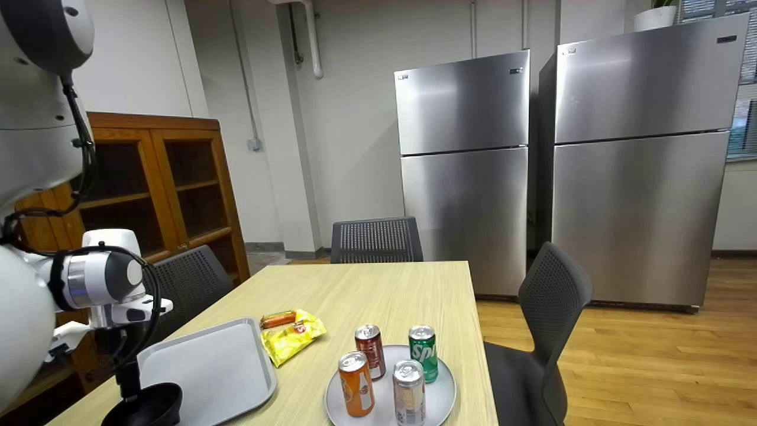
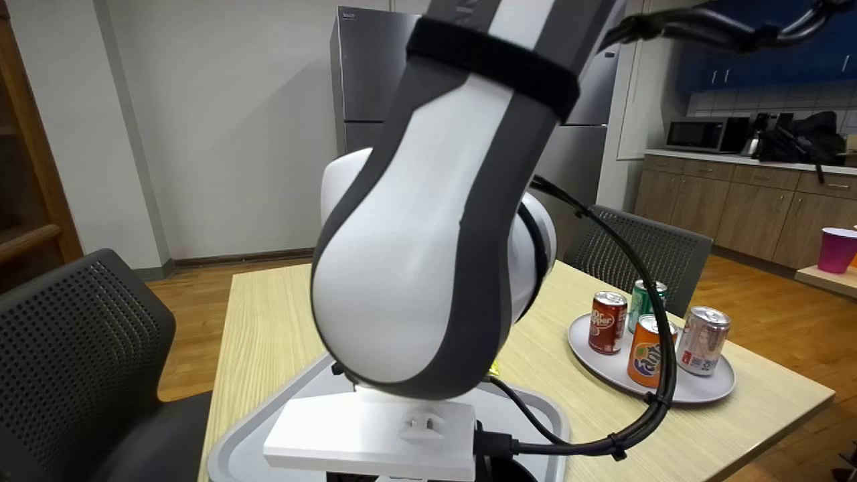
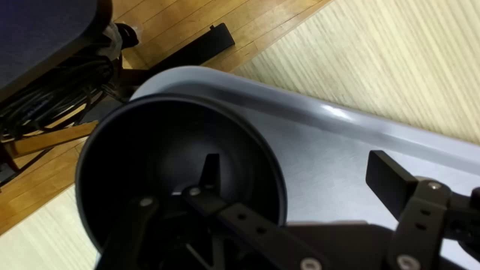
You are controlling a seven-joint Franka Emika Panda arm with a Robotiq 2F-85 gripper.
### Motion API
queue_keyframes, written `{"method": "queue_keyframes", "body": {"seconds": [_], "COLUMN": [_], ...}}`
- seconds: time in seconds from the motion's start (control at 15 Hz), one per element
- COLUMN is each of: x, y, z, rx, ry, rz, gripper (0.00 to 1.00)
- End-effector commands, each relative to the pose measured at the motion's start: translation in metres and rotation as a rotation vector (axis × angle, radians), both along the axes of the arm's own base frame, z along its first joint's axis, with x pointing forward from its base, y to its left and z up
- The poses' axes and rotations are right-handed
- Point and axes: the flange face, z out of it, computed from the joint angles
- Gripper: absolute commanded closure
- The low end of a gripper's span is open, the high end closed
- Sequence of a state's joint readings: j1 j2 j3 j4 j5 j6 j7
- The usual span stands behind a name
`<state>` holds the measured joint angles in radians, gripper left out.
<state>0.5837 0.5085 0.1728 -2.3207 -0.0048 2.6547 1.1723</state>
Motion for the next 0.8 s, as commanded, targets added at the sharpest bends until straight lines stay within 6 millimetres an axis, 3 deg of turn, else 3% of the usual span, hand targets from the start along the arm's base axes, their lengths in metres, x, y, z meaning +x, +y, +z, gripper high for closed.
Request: {"method": "queue_keyframes", "body": {"seconds": [0.0,0.73], "x": [0.0035,-0.0034], "y": [0.0007,0.0064], "z": [-0.0042,-0.0027], "rx": [-0.015,-0.043], "ry": [-0.022,-0.025], "rz": [-0.027,0.082], "gripper": [0.0,0.0]}}
